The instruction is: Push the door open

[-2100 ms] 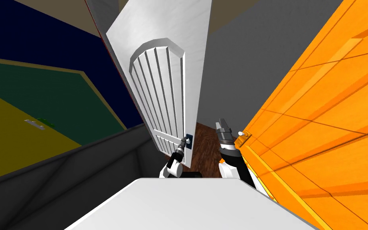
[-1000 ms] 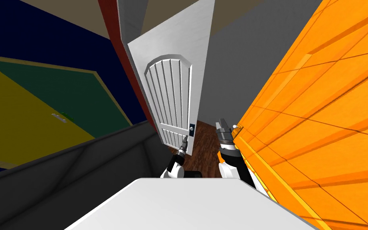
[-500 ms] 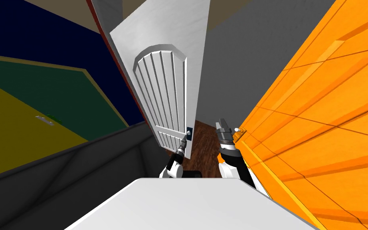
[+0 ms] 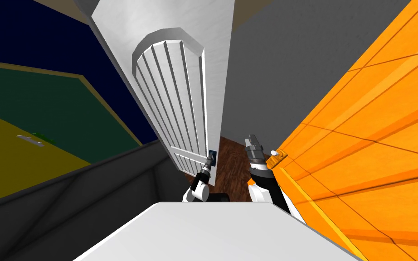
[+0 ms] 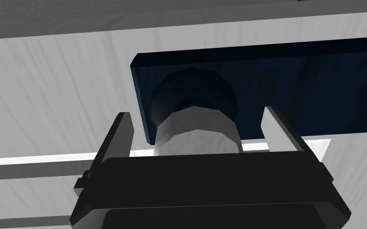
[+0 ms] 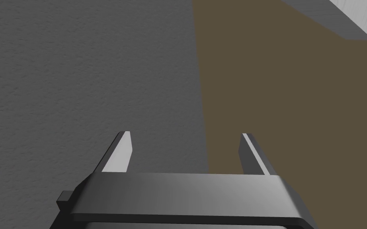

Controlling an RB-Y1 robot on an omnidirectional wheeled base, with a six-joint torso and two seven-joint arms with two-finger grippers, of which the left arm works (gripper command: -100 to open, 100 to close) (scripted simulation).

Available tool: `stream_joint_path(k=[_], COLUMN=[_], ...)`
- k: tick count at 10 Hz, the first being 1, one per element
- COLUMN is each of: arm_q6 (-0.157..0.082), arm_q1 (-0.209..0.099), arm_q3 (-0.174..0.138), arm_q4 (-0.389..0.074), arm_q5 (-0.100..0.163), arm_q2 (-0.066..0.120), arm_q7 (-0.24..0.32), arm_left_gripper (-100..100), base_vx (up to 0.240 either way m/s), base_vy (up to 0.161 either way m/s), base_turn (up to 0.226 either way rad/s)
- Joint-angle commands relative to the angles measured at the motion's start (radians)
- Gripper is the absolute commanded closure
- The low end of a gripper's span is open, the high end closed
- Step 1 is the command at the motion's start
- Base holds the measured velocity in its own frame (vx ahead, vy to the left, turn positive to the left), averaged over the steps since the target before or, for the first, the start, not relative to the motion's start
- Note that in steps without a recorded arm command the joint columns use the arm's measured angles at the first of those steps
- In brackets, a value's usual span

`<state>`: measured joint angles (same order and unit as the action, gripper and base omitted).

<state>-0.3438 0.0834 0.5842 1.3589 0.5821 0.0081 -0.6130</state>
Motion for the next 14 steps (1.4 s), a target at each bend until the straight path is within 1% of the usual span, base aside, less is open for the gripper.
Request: stream_joint_path(k=[1,6,7,8,10,13,14], arm_q6=[0.0,0.0,-0.001,-0.002,-0.006,-0.012,-0.011], arm_q1=[0.001,0.001,0.004,0.005,0.007,0.01,0.029], arm_q3=[0.001,0.001,-0.004,-0.006,-0.013,-0.023,-0.005], arm_q4=[0.001,0.001,0.0,0.0,0.001,0.002,0.031], arm_q5=[0.0,0.0,0.009,0.011,0.023,0.041,0.052], arm_q2=[0.002,0.002,0.018,0.021,0.035,0.048,0.055], arm_q7=[-0.001,-0.001,-0.01,-0.013,-0.026,-0.046,-0.05], arm_left_gripper=[100,100,100,100,100,100,-100], base_vx=[0.0,-0.016,0.125,0.171,0.182,0.192,-0.043], base_vy=[0.0,0.007,-0.06,-0.098,-0.063,-0.128,-0.067], base_turn=[0.0,-0.002,0.109,0.118,0.134,0.188,0.096])
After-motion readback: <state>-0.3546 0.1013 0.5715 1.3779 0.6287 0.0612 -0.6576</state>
